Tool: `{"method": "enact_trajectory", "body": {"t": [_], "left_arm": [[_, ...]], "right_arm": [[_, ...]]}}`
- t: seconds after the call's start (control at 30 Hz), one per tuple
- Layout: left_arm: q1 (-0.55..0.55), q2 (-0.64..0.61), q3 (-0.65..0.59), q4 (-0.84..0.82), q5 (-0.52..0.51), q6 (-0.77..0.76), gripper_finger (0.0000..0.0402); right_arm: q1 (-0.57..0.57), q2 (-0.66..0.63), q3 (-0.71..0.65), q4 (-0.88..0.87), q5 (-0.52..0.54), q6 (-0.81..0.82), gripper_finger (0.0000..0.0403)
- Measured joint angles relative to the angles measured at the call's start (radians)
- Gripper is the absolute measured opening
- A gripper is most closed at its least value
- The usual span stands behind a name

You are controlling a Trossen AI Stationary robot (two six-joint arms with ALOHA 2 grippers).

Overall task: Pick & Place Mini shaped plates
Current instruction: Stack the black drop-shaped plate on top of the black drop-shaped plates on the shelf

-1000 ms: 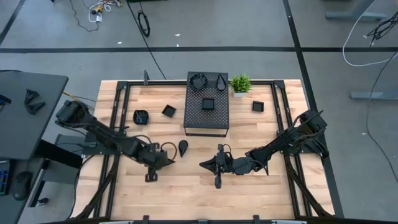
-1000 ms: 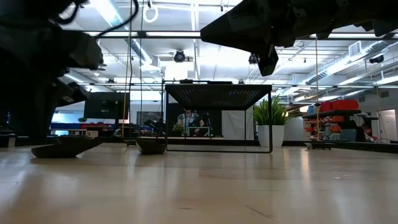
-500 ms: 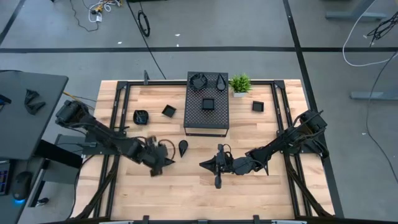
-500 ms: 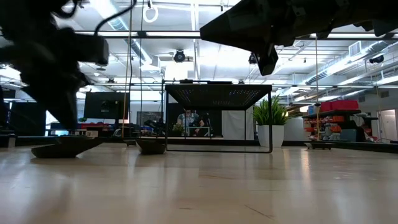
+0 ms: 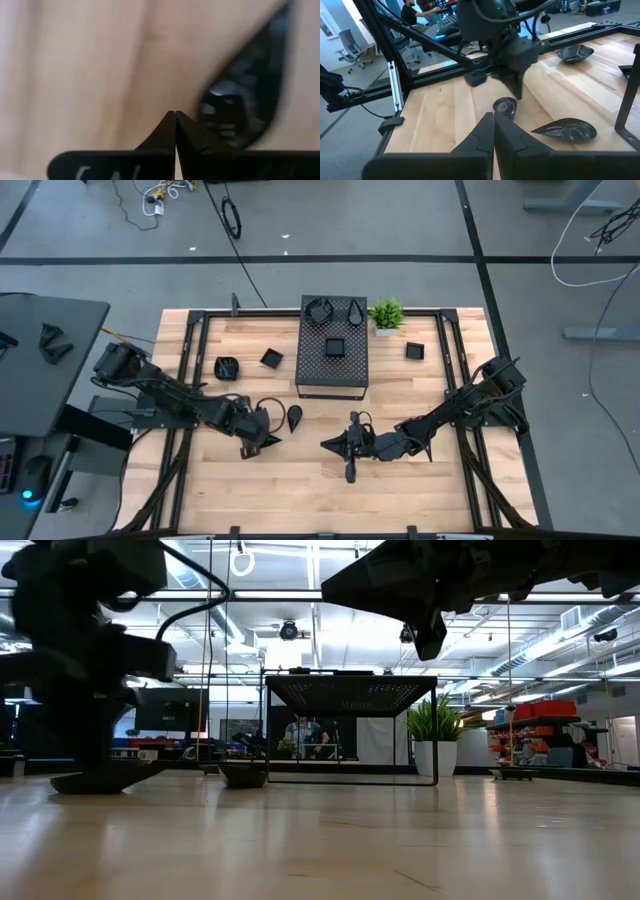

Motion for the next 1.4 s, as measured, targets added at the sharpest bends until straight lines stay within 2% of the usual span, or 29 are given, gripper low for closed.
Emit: {"method": "enact_trajectory", "body": {"t": [0.1,0.2,0.33,0.5,0.6,0.73,0.83,0.93,1.03,1.13,1.23,1.4], "left_arm": [[-0.038,0.000,0.000,0.049,0.061,-0.018,0.0004],[-0.075,0.000,0.000,0.116,0.073,-0.049,0.0005],[-0.120,0.008,0.000,0.262,0.054,-0.082,0.0003],[-0.150,0.077,0.001,0.406,0.003,-0.127,0.0005],[-0.158,0.110,0.006,0.446,0.003,-0.152,0.0003],[-0.161,0.096,0.079,0.457,0.000,-0.113,0.0004],[-0.161,0.075,0.135,0.395,0.000,-0.078,0.0005],[-0.161,0.063,0.183,0.180,-0.014,-0.105,0.0003],[-0.160,0.063,0.171,0.005,-0.017,-0.158,0.0005],[-0.160,0.063,0.114,-0.006,-0.017,-0.229,0.0006],[-0.173,0.064,0.053,0.079,-0.016,-0.267,0.0003],[-0.185,0.064,-0.036,0.397,-0.013,-0.288,0.0005]], "right_arm": [[0.000,0.000,0.000,0.000,0.000,0.000,0.0009],[0.000,0.000,0.000,0.000,0.000,-0.004,0.0009],[0.000,0.000,0.000,0.000,0.000,-0.004,0.0009],[0.000,0.000,0.000,0.000,0.000,0.000,0.0009],[0.000,0.000,0.000,0.004,0.000,0.000,0.0009],[0.000,0.000,0.000,0.007,0.000,0.000,0.0009],[-0.002,0.000,0.000,0.011,0.000,0.000,0.0009],[-0.002,0.000,0.000,0.014,0.000,0.000,0.0009],[-0.003,0.000,0.000,0.014,0.000,-0.001,0.0009],[-0.004,0.000,0.000,0.014,0.000,-0.003,0.0009],[-0.005,0.000,0.000,0.015,0.000,-0.004,0.0009],[-0.005,0.000,0.000,0.015,0.000,-0.004,0.0009]]}}
